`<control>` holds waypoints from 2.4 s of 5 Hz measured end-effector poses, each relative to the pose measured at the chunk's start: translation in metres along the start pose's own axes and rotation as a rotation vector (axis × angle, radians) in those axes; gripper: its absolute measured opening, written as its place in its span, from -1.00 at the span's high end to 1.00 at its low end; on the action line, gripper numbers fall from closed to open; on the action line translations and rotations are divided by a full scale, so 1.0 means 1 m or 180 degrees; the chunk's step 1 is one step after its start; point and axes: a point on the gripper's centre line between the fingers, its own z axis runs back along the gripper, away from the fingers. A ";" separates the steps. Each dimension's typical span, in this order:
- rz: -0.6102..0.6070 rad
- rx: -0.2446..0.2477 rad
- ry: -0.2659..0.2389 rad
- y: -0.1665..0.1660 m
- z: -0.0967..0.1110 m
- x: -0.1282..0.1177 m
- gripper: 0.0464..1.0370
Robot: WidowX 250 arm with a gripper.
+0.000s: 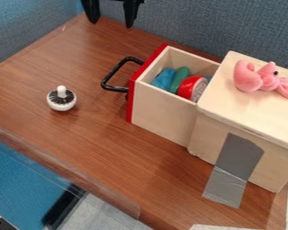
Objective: Took a red object out of the drawer
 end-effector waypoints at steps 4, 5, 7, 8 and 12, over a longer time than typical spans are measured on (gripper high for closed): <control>-0.0503 -0.0291 0.0301 -0.102 -0.015 -0.030 -0.92; -0.0608 -0.0298 0.0477 -0.121 -0.036 -0.042 -0.92; -0.0585 -0.0366 0.0630 -0.139 -0.061 -0.055 -0.92; -0.0555 -0.0383 0.0597 -0.141 -0.062 -0.054 -0.83; -0.0430 -0.0524 0.0190 -0.107 0.001 -0.044 0.02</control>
